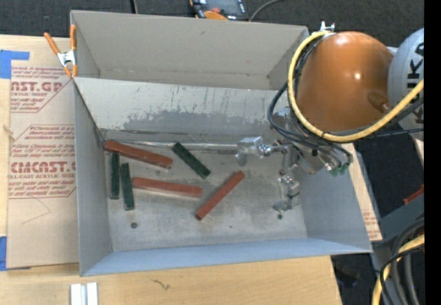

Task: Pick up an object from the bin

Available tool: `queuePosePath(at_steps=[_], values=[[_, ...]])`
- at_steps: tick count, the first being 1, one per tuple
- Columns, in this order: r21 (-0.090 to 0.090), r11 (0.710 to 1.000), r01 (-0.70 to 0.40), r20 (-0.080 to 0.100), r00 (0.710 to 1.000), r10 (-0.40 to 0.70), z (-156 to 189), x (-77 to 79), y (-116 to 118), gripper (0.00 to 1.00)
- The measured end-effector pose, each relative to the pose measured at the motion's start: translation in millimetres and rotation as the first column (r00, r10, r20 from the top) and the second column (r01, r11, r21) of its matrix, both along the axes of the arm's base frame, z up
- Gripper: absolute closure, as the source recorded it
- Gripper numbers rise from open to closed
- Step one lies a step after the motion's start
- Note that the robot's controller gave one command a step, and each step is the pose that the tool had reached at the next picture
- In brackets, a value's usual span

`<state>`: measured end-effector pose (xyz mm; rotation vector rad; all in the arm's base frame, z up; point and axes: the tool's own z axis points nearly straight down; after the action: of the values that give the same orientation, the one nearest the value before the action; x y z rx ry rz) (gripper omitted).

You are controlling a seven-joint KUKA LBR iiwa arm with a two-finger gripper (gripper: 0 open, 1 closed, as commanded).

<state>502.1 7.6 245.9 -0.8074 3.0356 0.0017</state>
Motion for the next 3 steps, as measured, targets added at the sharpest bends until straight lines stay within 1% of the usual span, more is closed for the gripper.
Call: queuePosePath(at_steps=[1, 2, 3], values=[[-0.001, 0.981, -0.196, 0.003, 0.981, 0.196, -1.1, 18.4, -14.0, 0.00], [-0.001, 0.989, -0.150, 0.012, 0.989, 0.150, 60.1, 50.2, 11.7, 0.00], [-0.001, 0.980, 0.199, -0.005, 0.980, -0.199, -66.1, 4.5, 44.3, 0.00]])
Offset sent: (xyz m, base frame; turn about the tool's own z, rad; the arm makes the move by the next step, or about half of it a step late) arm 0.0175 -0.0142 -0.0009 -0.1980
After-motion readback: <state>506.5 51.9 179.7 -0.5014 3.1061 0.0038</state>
